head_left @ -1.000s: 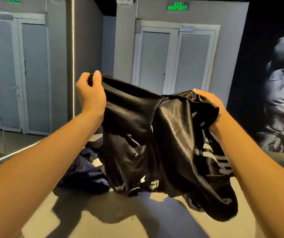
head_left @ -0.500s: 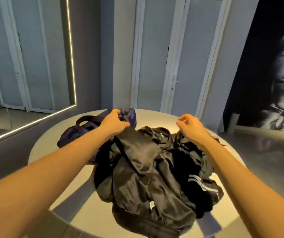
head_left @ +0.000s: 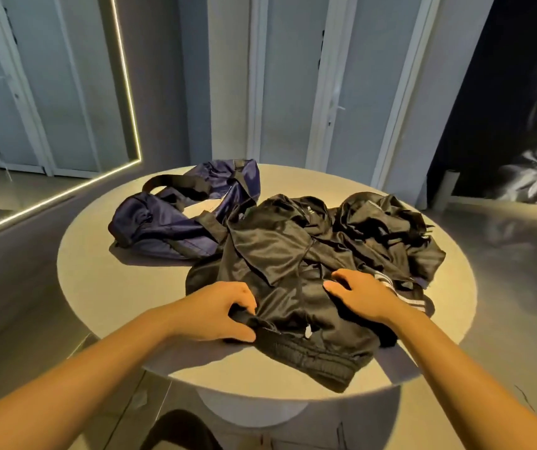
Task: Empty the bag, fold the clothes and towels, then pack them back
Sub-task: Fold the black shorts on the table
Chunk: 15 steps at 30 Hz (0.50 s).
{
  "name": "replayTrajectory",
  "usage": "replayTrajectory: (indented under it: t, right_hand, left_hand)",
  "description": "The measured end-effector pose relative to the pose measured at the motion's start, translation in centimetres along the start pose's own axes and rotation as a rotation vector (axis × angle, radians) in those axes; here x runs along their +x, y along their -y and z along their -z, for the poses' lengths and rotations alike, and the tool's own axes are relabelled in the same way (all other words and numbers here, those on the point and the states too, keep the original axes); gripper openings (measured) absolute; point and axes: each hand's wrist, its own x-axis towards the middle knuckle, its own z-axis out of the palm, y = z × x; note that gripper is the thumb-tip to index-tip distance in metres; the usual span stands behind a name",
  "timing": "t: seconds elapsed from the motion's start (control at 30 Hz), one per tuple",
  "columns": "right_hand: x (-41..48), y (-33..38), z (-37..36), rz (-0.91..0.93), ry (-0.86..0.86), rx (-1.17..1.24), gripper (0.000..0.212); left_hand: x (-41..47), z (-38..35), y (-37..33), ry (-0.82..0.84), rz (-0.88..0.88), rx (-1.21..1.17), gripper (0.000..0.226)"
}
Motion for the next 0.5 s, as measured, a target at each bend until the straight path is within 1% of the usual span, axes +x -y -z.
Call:
replayTrajectory:
  t: [0.07, 0.1, 0.13, 0.17, 0.2, 0.23, 0.27, 0.3, 0.33, 0.37, 0.4, 0.43, 0.47, 0.5]
  right_hand:
    - [-0.6, 1.0, 0.2, 0.086, -0.088, 0.055, 0.036]
    - [-1.3, 1.9, 0.4, 0.144, -0.125, 0.135, 0.030]
    - [-2.2, 3.0, 0.5, 0.197, -0.139, 0.249, 0.026]
    - [-3.2, 4.1, 0.7, 0.240, -0.125, 0.360, 0.026]
    - [-4.3, 5.1, 0.8, 0.274, -0.088, 0.449, 0.028]
    - [-5.2, 5.9, 0.8, 0.289, -0.041, 0.485, 0.032]
    - [-5.9, 6.4, 0.7, 0.292, -0.014, 0.443, 0.037]
    - [-6.4, 6.6, 0.4, 0.284, -0.024, 0.325, 0.042]
    - [-6.6, 6.7, -0.1, 0.260, -0.064, 0.180, 0.047]
    - [-6.6, 6.7, -0.5, 0.229, -0.109, 0.094, 0.044]
    - [-6.4, 6.5, -0.8, 0.202, -0.149, 0.103, 0.036]
    - [-6.1, 6.3, -1.0, 0.182, -0.174, 0.164, 0.025]
    - [-5.7, 5.8, -1.0, 0.162, -0.177, 0.257, 0.018]
    - [-5.5, 5.4, -0.8, 0.135, -0.146, 0.365, 0.016]
  left_hand:
    - [0.5, 0.1, 0.1, -0.080, -0.004, -0.105, 0.013]
    - [0.7, 0.4, -0.1, -0.109, 0.012, -0.183, 0.014]
    - [1.0, 0.8, -0.4, -0.135, 0.035, -0.274, 0.021]
    - [1.4, 1.2, -0.7, -0.165, 0.060, -0.366, 0.034]
    - [1.8, 1.5, -1.1, -0.200, 0.091, -0.447, 0.049]
    - [2.3, 1.7, -1.4, -0.228, 0.134, -0.512, 0.062]
    - [2.8, 1.9, -1.7, -0.244, 0.179, -0.560, 0.068]
    - [3.3, 2.0, -2.0, -0.255, 0.220, -0.595, 0.069]
    - [3.8, 2.1, -2.3, -0.257, 0.253, -0.622, 0.068]
    - [4.2, 2.2, -2.8, -0.254, 0.278, -0.643, 0.068]
    - [4.6, 2.3, -3.0, -0.259, 0.300, -0.672, 0.068]
    - [4.9, 2.4, -3.2, -0.273, 0.327, -0.703, 0.067]
    - [5.3, 2.5, -3.5, -0.285, 0.354, -0.743, 0.062]
    - [5.5, 2.5, -3.8, -0.301, 0.385, -0.781, 0.057]
